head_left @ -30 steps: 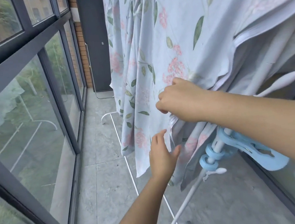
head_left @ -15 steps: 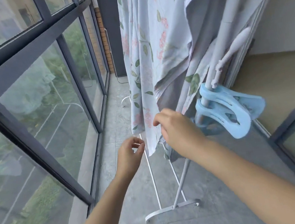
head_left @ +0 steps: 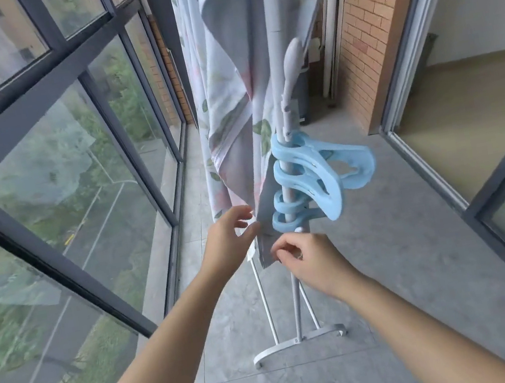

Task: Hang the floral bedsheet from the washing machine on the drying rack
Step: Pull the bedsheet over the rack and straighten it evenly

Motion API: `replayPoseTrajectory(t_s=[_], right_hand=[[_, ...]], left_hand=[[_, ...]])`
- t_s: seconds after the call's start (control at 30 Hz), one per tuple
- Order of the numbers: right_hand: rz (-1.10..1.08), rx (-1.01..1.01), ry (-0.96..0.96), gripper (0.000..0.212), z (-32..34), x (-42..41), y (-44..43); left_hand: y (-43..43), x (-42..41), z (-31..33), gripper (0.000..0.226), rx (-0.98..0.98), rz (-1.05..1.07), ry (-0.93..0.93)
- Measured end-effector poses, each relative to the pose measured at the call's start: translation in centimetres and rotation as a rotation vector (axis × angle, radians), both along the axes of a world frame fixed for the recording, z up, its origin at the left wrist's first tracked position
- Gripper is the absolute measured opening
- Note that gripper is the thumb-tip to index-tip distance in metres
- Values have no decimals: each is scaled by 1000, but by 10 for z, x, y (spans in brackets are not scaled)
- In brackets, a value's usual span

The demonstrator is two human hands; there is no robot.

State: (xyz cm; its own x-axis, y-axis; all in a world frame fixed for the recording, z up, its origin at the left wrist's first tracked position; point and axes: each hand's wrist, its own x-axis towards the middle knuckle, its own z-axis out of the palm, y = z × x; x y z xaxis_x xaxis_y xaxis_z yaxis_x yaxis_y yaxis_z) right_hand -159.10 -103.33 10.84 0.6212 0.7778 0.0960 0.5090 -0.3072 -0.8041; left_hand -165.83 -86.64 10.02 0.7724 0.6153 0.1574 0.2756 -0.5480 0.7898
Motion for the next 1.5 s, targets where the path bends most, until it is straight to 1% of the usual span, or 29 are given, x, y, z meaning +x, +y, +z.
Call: replayPoseTrajectory(t_s=[0.07,0.17,0.23,0.3,0.37,0.43,0.53,0.6,0.63,0.7,0.8,0.83,0.9,0.93,0.97,1.03,1.07,1.13,1.2,1.27,1.3,1.33,1.37,1.4,1.43,1.47,1.5], right_hand=[[35,-39,23,14,-2,8,-11],[-17,-31,25,14,-5,27,-26],[-53,-35,7,15,-3,41,-32],[-108,-39,-7,19,-1,57,-34],[-166,-28,-26,22,1,75,-32],[-217,-19,-6,17,7,91,-24],[-180,9,58,10,17,120,-10],[-123,23,-2,22,14,138,-4],[-134,37,-22,26,14,146,-3],[-128,133,-5,21,23,148,-5],[-87,258,118,8,33,154,2],[-42,269,164,9,37,161,6],[46,245,226,10,43,170,17],[94,226,244,13,45,174,22],[151,210,253,17,48,175,27],[225,183,229,23,55,175,37],[225,173,208,23,56,175,42],[189,152,136,16,56,176,50],[167,147,88,4,54,177,55],[157,196,100,20,48,181,60],[139,225,115,26,44,184,62],[114,252,125,25,41,186,63],[81,273,140,17,39,189,64],[47,292,162,8,36,193,66],[16,297,184,5,34,196,67],[-3,305,188,8,34,199,68],[-17,315,187,11,34,200,69]], left_hand=[[-5,12,9,18,23,-40,2],[-8,25,16,5,96,-57,24],[-4,31,13,13,132,-15,44],[0,36,12,19,129,22,67],[3,40,13,23,60,4,75],[7,45,16,25,-26,-45,88],[9,59,24,23,-232,-78,45],[9,68,29,21,-337,-70,10],[10,73,32,21,-359,-73,-1],[12,78,33,25,-378,-60,-2],[15,83,36,49,-356,-8,24],[12,86,42,51,-359,-1,23],[3,87,53,36,-468,-97,-21],[-4,88,60,36,-519,-164,-32],[-11,89,67,45,-552,-218,-15],[-17,91,71,64,-593,-257,29],[-18,88,71,64,-623,-258,36],[-15,79,67,47,-663,-209,60],[-8,69,62,25,-641,-35,123],[6,59,54,12,-383,231,199],[13,55,51,22,-228,342,187],[18,54,53,37,-124,398,155],[19,54,56,48,-97,404,113],[16,58,61,53,-88,388,76],[13,63,65,56,-111,362,58],[8,70,68,54,-157,343,17],[2,78,70,39,-197,359,-42]])
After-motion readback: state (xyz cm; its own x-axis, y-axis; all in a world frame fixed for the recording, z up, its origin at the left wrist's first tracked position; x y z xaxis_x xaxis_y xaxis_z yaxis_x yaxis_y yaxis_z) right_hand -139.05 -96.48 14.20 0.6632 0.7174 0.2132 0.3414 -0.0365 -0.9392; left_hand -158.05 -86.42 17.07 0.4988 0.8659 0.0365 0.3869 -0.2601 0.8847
